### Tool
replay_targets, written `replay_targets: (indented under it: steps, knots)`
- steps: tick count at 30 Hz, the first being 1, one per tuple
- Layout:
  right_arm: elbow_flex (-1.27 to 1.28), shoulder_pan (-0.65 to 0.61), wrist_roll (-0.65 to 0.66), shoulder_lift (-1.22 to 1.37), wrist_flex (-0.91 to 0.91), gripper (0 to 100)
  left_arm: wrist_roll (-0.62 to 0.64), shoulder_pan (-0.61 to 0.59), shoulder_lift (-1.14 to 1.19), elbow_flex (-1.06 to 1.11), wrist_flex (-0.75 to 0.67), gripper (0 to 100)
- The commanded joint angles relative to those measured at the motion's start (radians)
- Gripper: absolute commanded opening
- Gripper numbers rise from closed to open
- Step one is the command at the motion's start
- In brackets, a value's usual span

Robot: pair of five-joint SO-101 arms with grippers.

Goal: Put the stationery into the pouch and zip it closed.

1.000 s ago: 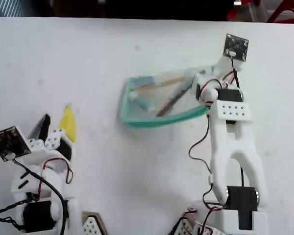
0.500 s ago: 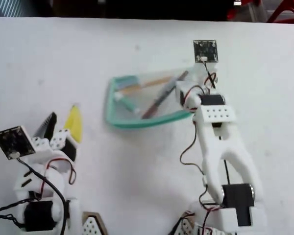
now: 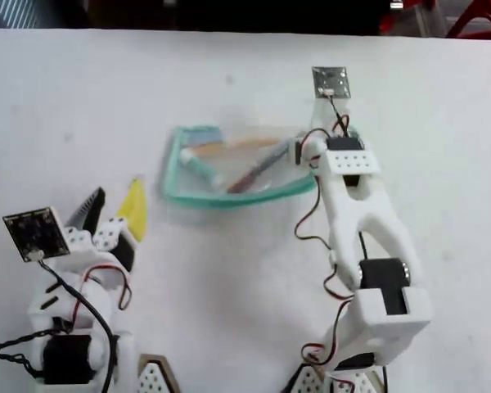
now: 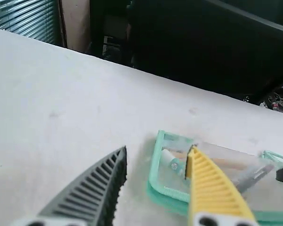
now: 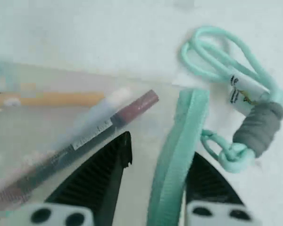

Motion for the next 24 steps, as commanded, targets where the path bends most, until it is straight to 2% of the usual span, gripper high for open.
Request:
replay_targets:
  steps: [1,5,11,13,15,16,17,19,23,24]
  knots:
    - [-0.031,-0.028,0.038,-0.001,0.093,39.4,-0.015,0.013,-0.001,-0.005,-0.034,22]
    - [-0.032,0.005,0.037,-0.016,0.104,33.5,-0.020,0.051,-0.001,-0.005,-0.031,22]
    - [-0.031,0.065,0.028,-0.196,0.205,27.4,-0.195,0.147,0.001,-0.011,-0.028,21]
    - [-0.026,0.064,0.029,-0.278,0.257,18.3,-0.218,0.151,0.004,-0.035,-0.023,18]
    - [-0.026,0.059,0.031,-0.357,0.305,0.0,-0.219,0.153,0.028,-0.091,0.012,17]
    - [-0.026,0.058,0.035,-0.397,0.326,2.5,-0.219,0.153,0.056,-0.129,0.034,17]
    - [-0.028,0.058,0.035,-0.437,0.341,6.3,-0.221,0.150,0.096,-0.172,0.055,17]
    - [-0.032,0.061,0.037,-0.519,0.352,2.6,-0.269,0.147,0.214,-0.267,0.077,16]
    - [-0.034,0.056,0.031,-0.704,0.357,1.8,-0.476,0.145,0.598,-0.563,0.160,2]
    - [-0.034,0.048,0.029,-0.750,0.357,1.6,-0.500,0.142,0.708,-0.655,0.213,2]
